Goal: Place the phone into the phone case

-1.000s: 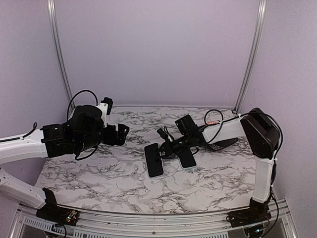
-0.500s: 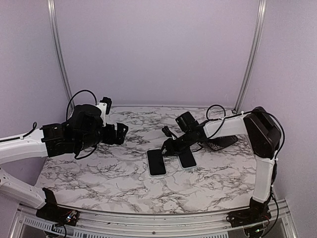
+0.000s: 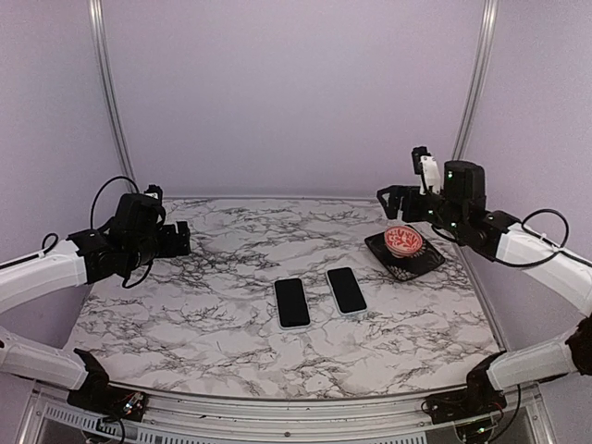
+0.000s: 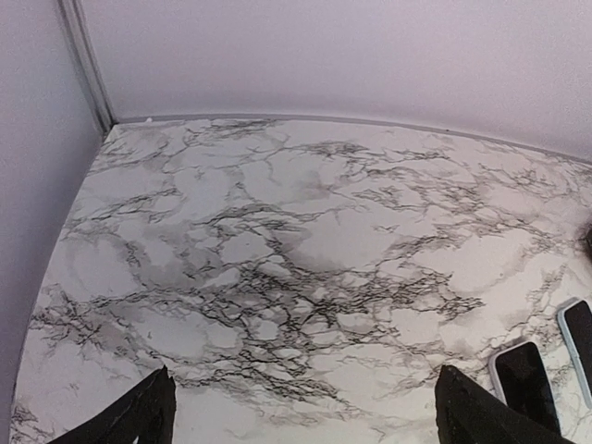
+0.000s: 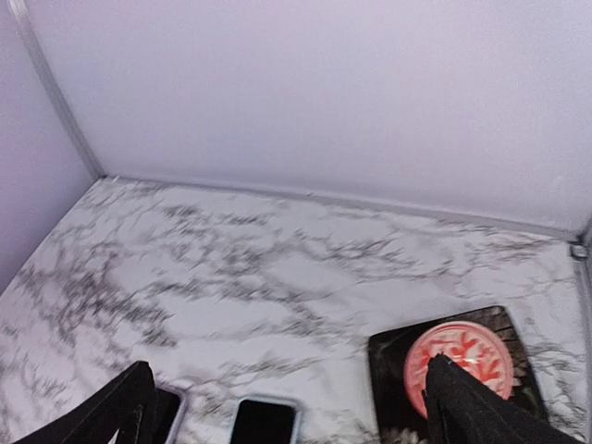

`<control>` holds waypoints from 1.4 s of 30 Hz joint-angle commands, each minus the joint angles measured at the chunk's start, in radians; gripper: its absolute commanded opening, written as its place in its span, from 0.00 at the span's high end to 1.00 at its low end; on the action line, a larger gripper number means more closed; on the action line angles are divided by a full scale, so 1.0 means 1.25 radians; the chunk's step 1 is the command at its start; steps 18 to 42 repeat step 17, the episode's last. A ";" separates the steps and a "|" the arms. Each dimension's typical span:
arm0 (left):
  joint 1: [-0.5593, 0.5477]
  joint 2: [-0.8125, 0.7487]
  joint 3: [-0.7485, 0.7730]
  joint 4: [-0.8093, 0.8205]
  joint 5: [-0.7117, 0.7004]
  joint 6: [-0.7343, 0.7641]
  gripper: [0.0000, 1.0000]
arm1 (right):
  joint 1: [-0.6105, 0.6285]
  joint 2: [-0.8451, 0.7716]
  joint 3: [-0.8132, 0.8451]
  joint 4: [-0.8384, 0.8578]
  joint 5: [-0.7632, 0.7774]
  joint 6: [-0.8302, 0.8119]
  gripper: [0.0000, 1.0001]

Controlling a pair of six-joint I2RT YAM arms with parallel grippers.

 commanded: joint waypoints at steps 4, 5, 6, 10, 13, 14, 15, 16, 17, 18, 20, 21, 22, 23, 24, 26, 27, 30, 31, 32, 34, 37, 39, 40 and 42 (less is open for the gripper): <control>0.109 -0.062 -0.106 -0.004 -0.191 -0.047 0.01 | -0.077 -0.113 -0.233 0.106 0.456 -0.018 0.01; 0.123 -0.071 -0.122 0.003 -0.206 -0.053 0.01 | -0.078 -0.124 -0.258 0.124 0.477 -0.007 0.01; 0.137 -0.080 -0.139 0.010 -0.220 -0.058 0.01 | -0.078 -0.136 -0.289 0.136 0.496 0.006 0.01; 0.165 -0.122 -0.194 0.047 -0.257 -0.063 0.01 | -0.078 -0.175 -0.364 0.187 0.575 0.062 0.01; 0.166 -0.133 -0.204 0.053 -0.259 -0.063 0.01 | -0.078 -0.181 -0.393 0.202 0.608 0.093 0.01; 0.166 -0.134 -0.204 0.053 -0.260 -0.062 0.01 | -0.078 -0.180 -0.395 0.200 0.613 0.098 0.01; 0.166 -0.135 -0.204 0.053 -0.260 -0.060 0.01 | -0.078 -0.178 -0.397 0.198 0.615 0.101 0.01; 0.165 -0.135 -0.204 0.053 -0.260 -0.060 0.01 | -0.078 -0.177 -0.397 0.199 0.617 0.105 0.01; 0.166 -0.137 -0.205 0.052 -0.260 -0.059 0.01 | -0.079 -0.178 -0.398 0.200 0.618 0.113 0.01; 0.166 -0.137 -0.205 0.052 -0.260 -0.059 0.01 | -0.079 -0.178 -0.398 0.200 0.618 0.113 0.01; 0.166 -0.137 -0.205 0.052 -0.260 -0.059 0.01 | -0.079 -0.178 -0.398 0.200 0.618 0.113 0.01; 0.166 -0.137 -0.205 0.052 -0.260 -0.059 0.01 | -0.079 -0.178 -0.398 0.200 0.618 0.113 0.01; 0.166 -0.137 -0.205 0.052 -0.260 -0.059 0.01 | -0.079 -0.178 -0.398 0.200 0.618 0.113 0.01; 0.166 -0.137 -0.205 0.052 -0.260 -0.059 0.01 | -0.079 -0.178 -0.398 0.200 0.618 0.113 0.01; 0.166 -0.137 -0.205 0.052 -0.260 -0.059 0.01 | -0.079 -0.178 -0.398 0.200 0.618 0.113 0.01; 0.166 -0.137 -0.205 0.052 -0.260 -0.059 0.01 | -0.079 -0.178 -0.398 0.200 0.618 0.113 0.01; 0.166 -0.137 -0.205 0.052 -0.260 -0.059 0.01 | -0.079 -0.178 -0.398 0.200 0.618 0.113 0.01; 0.166 -0.137 -0.205 0.052 -0.260 -0.059 0.01 | -0.079 -0.178 -0.398 0.200 0.618 0.113 0.01; 0.166 -0.137 -0.205 0.052 -0.260 -0.059 0.01 | -0.079 -0.178 -0.398 0.200 0.618 0.113 0.01; 0.166 -0.137 -0.205 0.052 -0.260 -0.059 0.01 | -0.079 -0.178 -0.398 0.200 0.618 0.113 0.01; 0.166 -0.137 -0.205 0.052 -0.260 -0.059 0.01 | -0.079 -0.178 -0.398 0.200 0.618 0.113 0.01; 0.166 -0.137 -0.205 0.052 -0.260 -0.059 0.01 | -0.079 -0.178 -0.398 0.200 0.618 0.113 0.01; 0.166 -0.137 -0.205 0.052 -0.260 -0.059 0.01 | -0.079 -0.178 -0.398 0.200 0.618 0.113 0.01; 0.166 -0.137 -0.205 0.052 -0.260 -0.059 0.01 | -0.079 -0.178 -0.398 0.200 0.618 0.113 0.01; 0.166 -0.137 -0.205 0.052 -0.260 -0.059 0.01 | -0.079 -0.178 -0.398 0.200 0.618 0.113 0.01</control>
